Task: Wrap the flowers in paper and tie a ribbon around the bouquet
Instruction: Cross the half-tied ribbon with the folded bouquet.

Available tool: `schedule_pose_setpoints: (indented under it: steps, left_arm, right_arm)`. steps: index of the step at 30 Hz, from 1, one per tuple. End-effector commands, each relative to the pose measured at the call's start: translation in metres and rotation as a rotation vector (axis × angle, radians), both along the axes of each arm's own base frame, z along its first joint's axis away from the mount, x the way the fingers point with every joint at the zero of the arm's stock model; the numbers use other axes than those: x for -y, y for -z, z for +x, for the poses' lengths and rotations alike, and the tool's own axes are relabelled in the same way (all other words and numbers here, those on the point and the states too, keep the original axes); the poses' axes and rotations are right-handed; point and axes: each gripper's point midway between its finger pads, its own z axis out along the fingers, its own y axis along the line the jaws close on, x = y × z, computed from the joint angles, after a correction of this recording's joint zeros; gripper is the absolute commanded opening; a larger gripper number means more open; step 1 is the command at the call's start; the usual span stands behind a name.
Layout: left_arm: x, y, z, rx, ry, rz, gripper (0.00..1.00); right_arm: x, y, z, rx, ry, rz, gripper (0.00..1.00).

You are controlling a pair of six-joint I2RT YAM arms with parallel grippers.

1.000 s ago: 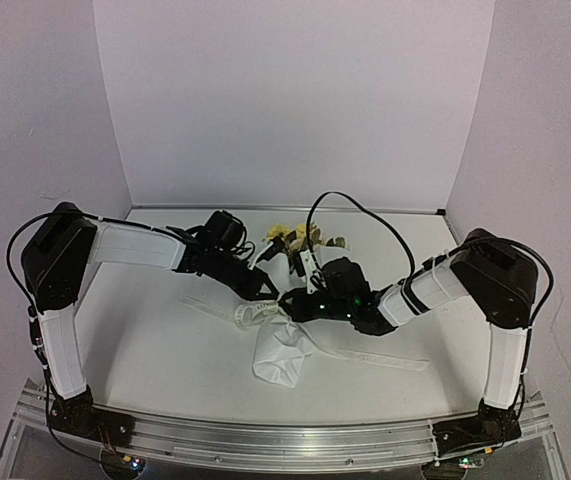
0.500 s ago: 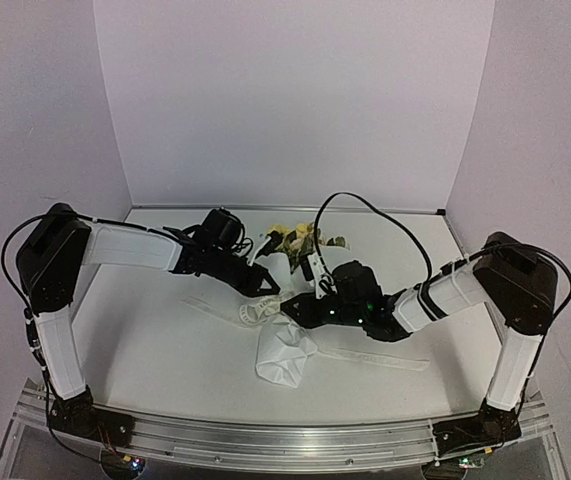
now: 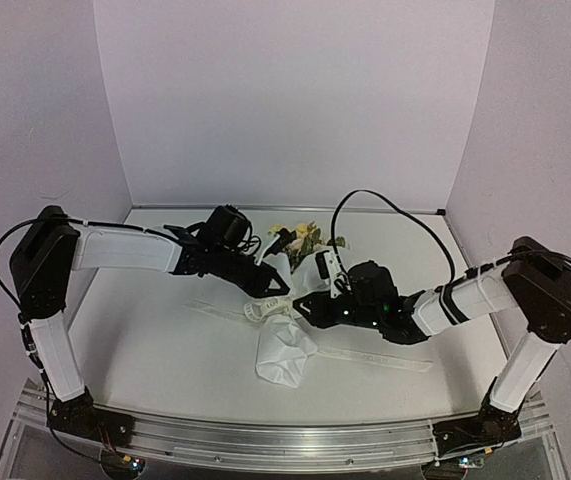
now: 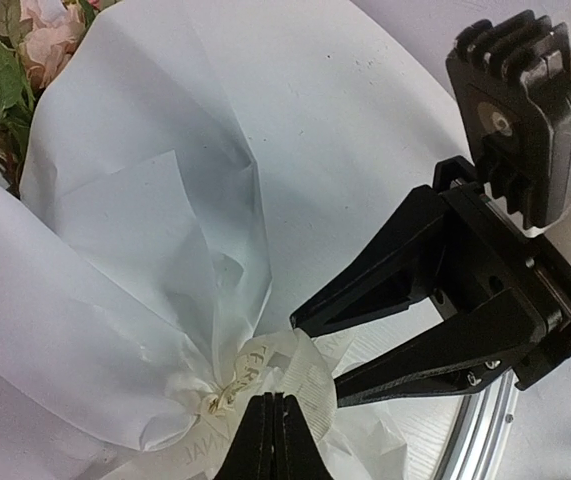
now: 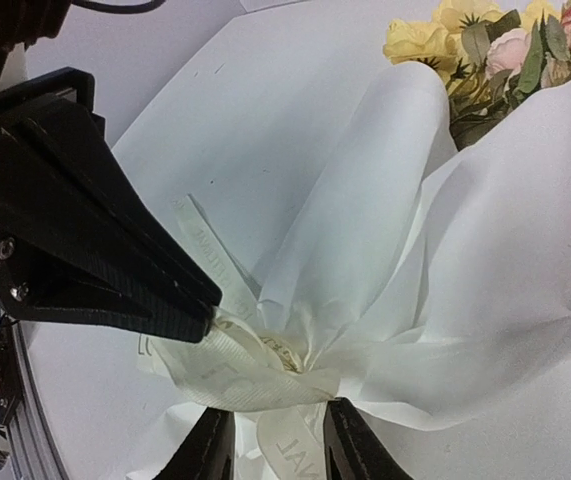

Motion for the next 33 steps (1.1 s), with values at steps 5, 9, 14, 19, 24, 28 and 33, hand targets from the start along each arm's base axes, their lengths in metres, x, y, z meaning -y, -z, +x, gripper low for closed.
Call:
schedule_pose_setpoints:
  steps: [5, 9, 14, 19, 24, 28, 33]
  left_arm:
    - [0.028, -0.024, 0.009, -0.137, -0.15, 0.026, 0.0]
    - [0.037, -0.019, 0.018, -0.293, -0.313, 0.049, 0.0]
    - [0.039, -0.01, 0.023, -0.491, -0.514, 0.017, 0.0]
    - [0.041, -0.015, 0.024, -0.627, -0.623, -0.106, 0.0]
    - [0.039, -0.019, 0.019, -0.736, -0.683, -0.174, 0.0]
    - [0.031, -0.016, 0.019, -0.762, -0.743, -0.194, 0.0]
    - [0.028, -0.02, 0.022, -0.755, -0.764, -0.213, 0.0]
  right_arm:
    - [0.032, -0.009, -0.004, 0.039, 0.082, -0.082, 0.32]
    - [0.044, -0.006, -0.007, 0.029, 0.104, -0.126, 0.32]
    - [0.058, -0.006, -0.013, 0.007, 0.134, -0.153, 0.31]
    - [0.053, -0.014, -0.025, -0.003, 0.082, -0.141, 0.31]
    - [0.034, -0.023, -0.036, 0.047, -0.029, -0.145, 0.36]
    - [0.017, -0.035, -0.043, 0.075, -0.108, -0.125, 0.38]
    - [0.002, -0.04, -0.043, 0.082, -0.146, -0.116, 0.42]
